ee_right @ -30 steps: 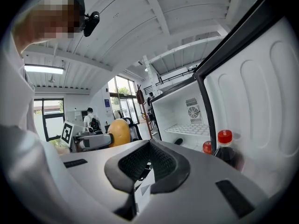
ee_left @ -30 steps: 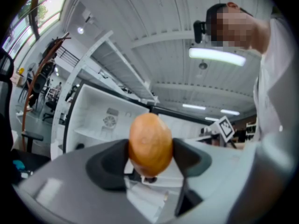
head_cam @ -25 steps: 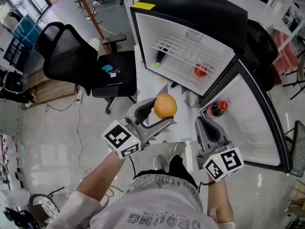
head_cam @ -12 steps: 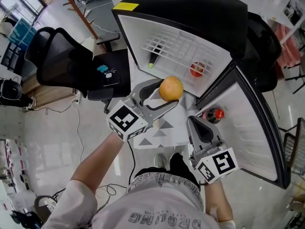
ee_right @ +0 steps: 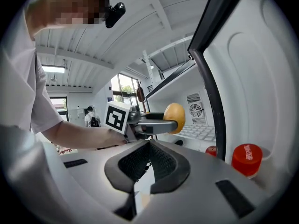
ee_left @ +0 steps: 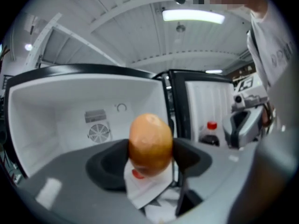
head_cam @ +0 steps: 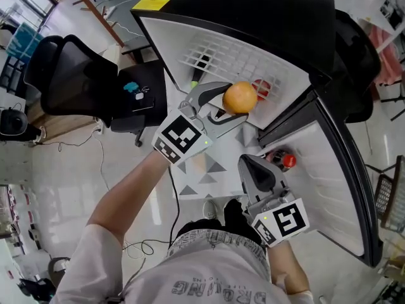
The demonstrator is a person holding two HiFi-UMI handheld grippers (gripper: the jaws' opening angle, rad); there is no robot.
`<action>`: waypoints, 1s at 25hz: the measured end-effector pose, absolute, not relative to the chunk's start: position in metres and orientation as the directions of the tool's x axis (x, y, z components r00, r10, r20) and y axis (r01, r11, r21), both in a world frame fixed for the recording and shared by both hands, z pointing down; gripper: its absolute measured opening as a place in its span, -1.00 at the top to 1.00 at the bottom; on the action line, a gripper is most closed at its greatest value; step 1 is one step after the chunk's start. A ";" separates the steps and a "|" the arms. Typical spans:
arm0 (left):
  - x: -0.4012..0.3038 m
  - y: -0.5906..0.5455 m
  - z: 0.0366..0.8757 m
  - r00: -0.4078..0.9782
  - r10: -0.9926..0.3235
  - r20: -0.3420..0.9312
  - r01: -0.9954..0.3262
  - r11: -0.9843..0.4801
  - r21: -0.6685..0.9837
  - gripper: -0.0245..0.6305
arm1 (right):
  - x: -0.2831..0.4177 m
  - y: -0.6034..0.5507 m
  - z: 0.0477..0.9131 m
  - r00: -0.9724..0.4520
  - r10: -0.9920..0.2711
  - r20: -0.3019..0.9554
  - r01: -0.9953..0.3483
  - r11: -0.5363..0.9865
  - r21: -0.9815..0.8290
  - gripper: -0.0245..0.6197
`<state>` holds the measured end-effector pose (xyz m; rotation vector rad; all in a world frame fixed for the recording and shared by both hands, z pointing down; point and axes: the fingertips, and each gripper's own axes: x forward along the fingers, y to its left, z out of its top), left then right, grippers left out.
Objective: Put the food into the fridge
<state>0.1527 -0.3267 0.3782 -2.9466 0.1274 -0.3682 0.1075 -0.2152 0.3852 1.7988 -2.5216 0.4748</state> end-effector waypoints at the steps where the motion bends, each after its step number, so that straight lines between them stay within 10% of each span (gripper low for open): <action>1: 0.158 -0.330 0.380 0.964 -0.103 0.245 -0.056 -0.980 -0.190 0.00 | 0.107 -0.216 0.387 -0.345 -0.920 0.183 -0.923 0.298 -0.242 0.92; 25: 0.238 -0.368 0.437 0.860 -0.094 0.501 0.172 -0.871 -0.460 0.00 | 0.110 -0.225 0.424 -0.339 -0.912 0.230 -0.919 0.269 -0.288 0.92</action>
